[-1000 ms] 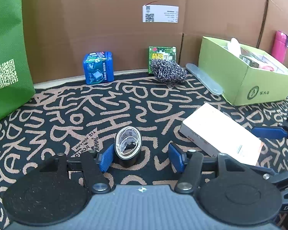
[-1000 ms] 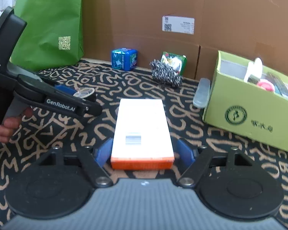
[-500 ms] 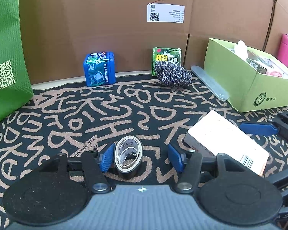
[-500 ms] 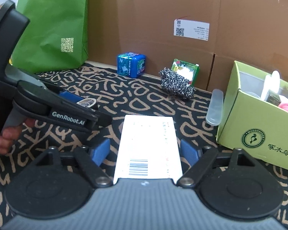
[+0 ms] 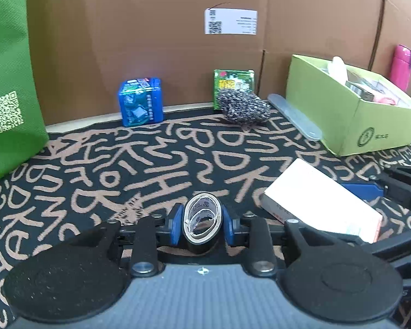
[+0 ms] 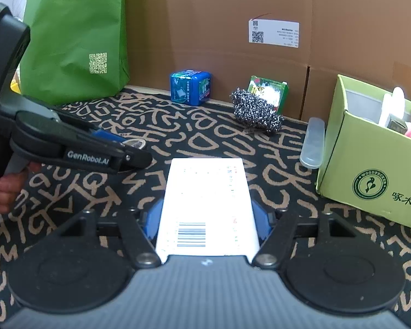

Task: Organize objects
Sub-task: 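Carry the tape roll and white box into the lime-green box and open both tools, then grasp the blue square container with the left tool while the right tool grasps the steel wool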

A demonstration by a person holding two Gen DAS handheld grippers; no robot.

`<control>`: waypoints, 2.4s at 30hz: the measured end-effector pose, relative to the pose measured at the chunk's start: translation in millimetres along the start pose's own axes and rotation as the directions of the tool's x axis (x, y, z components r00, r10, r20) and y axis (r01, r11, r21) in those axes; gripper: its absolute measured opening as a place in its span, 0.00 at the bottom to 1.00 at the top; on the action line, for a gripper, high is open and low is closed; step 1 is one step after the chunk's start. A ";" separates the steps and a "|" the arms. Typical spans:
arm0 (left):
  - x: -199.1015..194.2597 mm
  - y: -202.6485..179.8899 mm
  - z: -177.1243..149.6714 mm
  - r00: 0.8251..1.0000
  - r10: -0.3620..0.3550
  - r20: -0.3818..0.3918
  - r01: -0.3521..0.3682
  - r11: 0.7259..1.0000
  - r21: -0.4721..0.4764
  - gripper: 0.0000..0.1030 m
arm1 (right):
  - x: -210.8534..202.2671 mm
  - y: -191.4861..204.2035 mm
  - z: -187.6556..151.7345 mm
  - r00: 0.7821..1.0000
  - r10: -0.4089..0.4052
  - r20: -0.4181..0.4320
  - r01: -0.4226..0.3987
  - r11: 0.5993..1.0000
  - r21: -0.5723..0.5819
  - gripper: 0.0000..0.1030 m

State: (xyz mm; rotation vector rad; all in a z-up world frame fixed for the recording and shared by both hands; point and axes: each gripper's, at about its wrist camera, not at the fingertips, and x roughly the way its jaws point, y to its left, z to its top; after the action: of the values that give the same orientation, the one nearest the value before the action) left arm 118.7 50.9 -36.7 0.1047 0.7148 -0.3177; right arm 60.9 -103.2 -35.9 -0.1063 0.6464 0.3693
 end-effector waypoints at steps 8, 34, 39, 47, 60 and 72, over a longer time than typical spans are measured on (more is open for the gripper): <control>-13.8 -17.6 5.8 0.999 -0.052 0.013 0.052 0.999 -0.012 0.30 | -25.0 -9.3 -1.3 0.997 0.013 0.078 -0.017 0.999 0.046 0.64; 22.3 -183.2 160.8 0.955 -0.233 0.181 0.223 0.972 0.078 0.30 | -153.3 -201.4 21.5 0.780 -0.545 0.307 0.417 0.819 0.395 0.64; 53.5 -201.1 169.2 0.967 -0.214 0.136 0.206 0.976 0.073 0.30 | -124.2 -229.4 31.3 0.770 -0.569 0.287 0.442 0.801 0.404 0.64; 82.0 -209.8 160.2 0.971 -0.215 0.106 0.201 0.971 0.126 0.76 | -57.9 -253.4 27.7 0.856 -0.497 0.142 0.429 0.836 0.340 0.78; 26.7 -171.4 123.2 0.953 -0.218 0.211 0.222 0.975 0.007 0.86 | -111.8 -200.5 20.6 0.794 -0.543 0.272 0.449 0.827 0.339 1.00; -27.1 -89.0 30.0 0.982 -0.066 0.175 0.095 0.982 -0.162 0.89 | -116.3 -98.4 18.7 0.886 -0.334 0.320 0.275 0.937 0.217 1.00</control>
State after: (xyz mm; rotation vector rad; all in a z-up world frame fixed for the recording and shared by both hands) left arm 89.8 -32.6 4.9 -0.1123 0.5758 -0.3379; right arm 22.3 -225.9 47.8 0.0192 0.2923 0.0225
